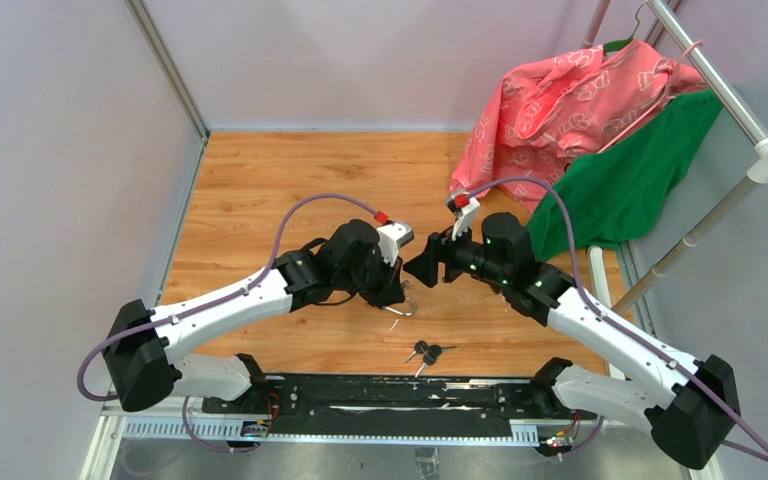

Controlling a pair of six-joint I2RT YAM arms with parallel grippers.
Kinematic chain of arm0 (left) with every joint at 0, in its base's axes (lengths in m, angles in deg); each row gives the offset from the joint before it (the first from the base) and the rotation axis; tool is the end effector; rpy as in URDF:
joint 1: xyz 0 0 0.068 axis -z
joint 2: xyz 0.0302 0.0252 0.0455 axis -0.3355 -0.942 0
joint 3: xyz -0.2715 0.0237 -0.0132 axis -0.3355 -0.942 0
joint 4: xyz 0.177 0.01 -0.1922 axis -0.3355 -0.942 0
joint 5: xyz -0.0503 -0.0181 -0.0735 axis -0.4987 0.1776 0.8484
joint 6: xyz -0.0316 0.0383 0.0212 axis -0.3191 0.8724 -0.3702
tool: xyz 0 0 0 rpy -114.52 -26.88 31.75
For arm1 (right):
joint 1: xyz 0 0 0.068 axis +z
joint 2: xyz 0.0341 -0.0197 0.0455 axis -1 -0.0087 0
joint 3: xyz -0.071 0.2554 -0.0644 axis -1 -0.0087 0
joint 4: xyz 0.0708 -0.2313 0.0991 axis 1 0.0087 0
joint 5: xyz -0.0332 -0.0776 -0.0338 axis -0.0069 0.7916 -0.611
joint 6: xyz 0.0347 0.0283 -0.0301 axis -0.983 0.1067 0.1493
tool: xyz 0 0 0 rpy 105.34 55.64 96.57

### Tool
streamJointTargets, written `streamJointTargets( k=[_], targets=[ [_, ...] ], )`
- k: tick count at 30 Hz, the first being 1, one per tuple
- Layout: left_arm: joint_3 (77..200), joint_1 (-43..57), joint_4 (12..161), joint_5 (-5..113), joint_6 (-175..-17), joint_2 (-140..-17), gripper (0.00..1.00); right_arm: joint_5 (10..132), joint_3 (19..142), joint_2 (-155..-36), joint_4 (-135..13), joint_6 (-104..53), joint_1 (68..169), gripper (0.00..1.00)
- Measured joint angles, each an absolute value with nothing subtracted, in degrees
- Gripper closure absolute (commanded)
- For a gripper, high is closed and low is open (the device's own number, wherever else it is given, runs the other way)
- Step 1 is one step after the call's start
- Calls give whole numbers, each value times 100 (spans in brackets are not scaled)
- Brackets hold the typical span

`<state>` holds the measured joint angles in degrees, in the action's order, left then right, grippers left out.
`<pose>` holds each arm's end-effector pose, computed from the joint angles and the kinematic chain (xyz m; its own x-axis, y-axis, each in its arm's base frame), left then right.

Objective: Unlock with the key

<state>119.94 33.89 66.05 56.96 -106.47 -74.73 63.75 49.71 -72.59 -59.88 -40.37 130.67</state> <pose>0.1589 -0.2264 0.2797 -0.6552 0.2797 -0.7017 0.6892 0.6016 -0.4038 0.1734 0.1642 0.3110 -0.4937 0.0467 -0.8684 -0.6930 0.5821 0.4253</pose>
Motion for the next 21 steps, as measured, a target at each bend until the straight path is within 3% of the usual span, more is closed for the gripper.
streamJointTargets(
  k=[9, 21],
  targets=[
    [11992, 3389, 5847, 6857, -10499, -7244, 100, 3752, 4569, -7215, -7129, -3818, 12639, 49],
    [12091, 3389, 5608, 7383, -10287, -7091, 100, 1862, 4569, -7368, -7381, -3995, 12610, 52]
  ],
)
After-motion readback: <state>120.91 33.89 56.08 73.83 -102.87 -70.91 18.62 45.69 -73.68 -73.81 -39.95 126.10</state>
